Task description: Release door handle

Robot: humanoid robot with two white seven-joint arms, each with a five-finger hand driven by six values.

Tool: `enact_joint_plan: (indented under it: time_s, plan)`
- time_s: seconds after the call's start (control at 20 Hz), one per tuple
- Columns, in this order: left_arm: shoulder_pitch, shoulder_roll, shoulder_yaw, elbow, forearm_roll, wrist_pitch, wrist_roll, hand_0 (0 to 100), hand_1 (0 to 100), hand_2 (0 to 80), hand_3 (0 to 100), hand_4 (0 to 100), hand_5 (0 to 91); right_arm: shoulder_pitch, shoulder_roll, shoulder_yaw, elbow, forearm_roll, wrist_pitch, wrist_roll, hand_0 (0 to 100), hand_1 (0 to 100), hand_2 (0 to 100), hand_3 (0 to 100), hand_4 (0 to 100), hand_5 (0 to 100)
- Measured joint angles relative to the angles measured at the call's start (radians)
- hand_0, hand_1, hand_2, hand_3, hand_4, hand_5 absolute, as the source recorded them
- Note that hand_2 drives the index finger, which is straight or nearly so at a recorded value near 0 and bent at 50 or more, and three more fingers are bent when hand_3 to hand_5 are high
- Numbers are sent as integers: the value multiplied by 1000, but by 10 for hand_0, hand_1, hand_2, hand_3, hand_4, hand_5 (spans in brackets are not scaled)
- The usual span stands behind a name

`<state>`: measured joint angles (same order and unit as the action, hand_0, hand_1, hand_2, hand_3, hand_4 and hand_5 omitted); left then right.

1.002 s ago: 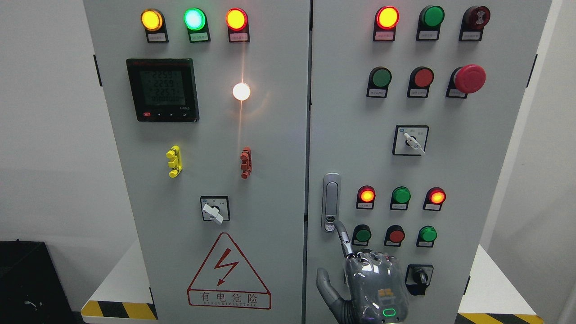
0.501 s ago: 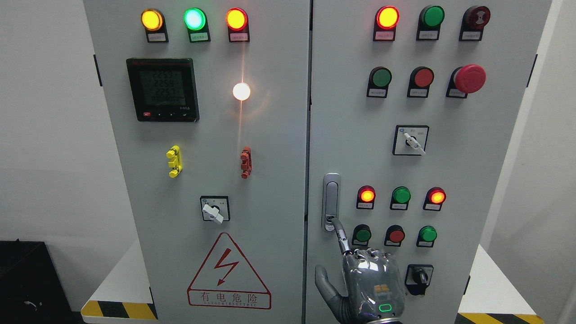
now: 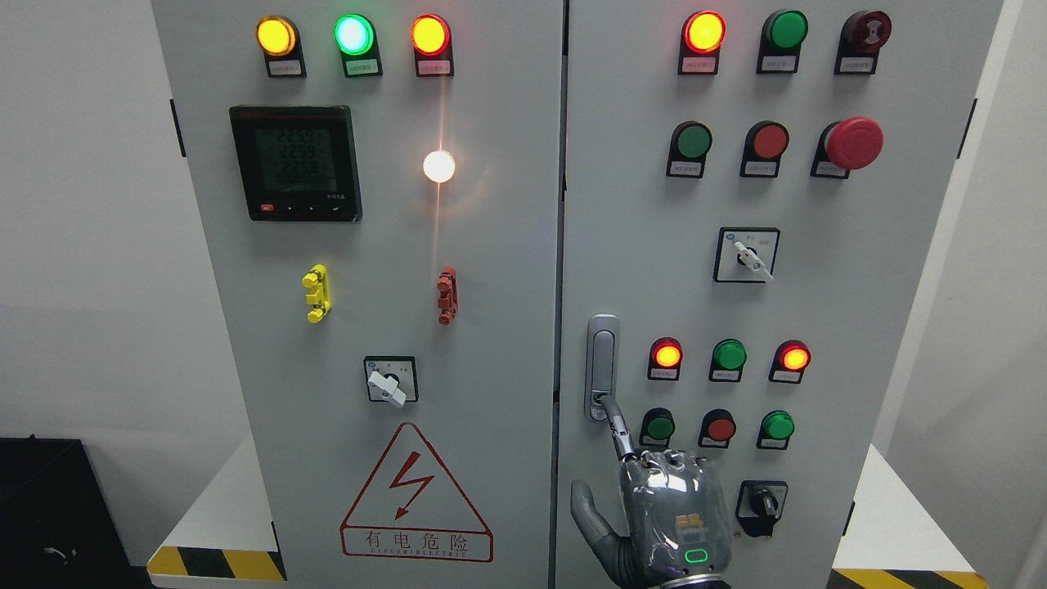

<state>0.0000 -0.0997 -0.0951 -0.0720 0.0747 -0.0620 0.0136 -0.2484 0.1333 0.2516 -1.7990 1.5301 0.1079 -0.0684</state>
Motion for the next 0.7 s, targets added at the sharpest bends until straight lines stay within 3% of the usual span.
enact_joint_plan:
  time_s: [0.7]
  plan:
    - [0, 0, 0, 0, 0, 0, 0, 120, 556, 0, 0, 0, 0, -20, 0, 9, 10, 2, 20, 7, 532, 265, 95, 985, 938, 945]
